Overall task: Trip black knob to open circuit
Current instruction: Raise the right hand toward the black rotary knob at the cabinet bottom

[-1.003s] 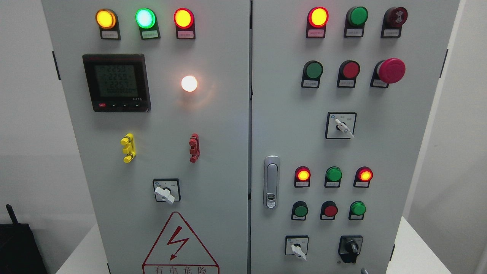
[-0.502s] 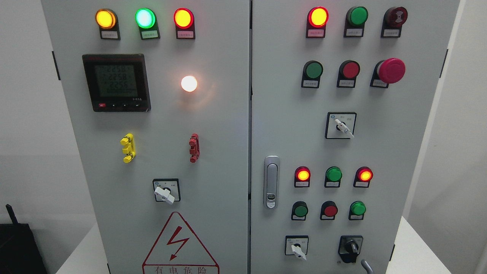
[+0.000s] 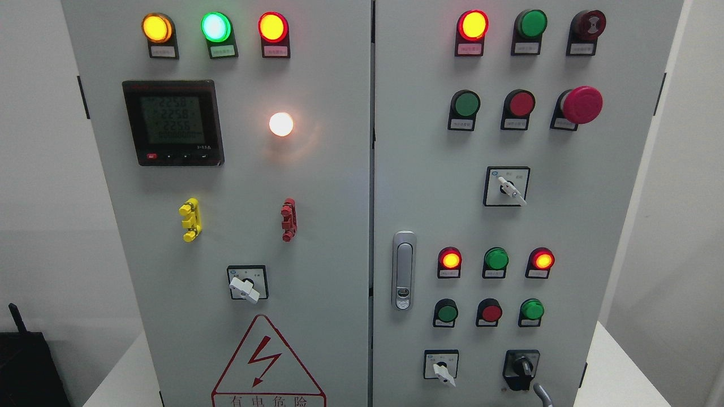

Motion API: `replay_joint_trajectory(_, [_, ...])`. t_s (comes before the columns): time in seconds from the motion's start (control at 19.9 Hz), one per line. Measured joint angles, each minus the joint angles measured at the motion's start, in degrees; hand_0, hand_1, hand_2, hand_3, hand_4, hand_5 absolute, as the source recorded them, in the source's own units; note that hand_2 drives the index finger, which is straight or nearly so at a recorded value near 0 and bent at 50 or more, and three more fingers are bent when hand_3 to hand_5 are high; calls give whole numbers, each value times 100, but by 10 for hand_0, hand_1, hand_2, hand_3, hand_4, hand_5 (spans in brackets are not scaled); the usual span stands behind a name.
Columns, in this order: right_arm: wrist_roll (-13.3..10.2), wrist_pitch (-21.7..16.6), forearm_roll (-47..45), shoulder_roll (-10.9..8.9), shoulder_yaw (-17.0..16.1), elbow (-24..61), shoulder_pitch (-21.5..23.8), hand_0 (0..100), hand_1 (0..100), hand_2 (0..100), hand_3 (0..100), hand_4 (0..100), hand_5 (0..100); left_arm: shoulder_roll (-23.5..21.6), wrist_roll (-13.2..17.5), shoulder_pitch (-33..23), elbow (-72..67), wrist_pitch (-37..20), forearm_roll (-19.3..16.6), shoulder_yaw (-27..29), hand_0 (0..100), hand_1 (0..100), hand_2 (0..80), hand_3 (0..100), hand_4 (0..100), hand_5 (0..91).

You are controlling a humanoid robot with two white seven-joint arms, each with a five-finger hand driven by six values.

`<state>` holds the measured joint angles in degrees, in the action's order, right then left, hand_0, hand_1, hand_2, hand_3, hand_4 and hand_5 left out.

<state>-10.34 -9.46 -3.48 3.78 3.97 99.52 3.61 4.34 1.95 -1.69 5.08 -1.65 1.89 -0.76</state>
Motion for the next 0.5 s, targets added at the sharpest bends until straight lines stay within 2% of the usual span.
replay_joint_trajectory(0.5, [-1, 8, 80, 23, 67, 0, 0, 880, 922, 0, 1000, 1000, 943, 0, 0, 0, 0, 0, 0, 0, 120, 389, 0, 0, 0, 0])
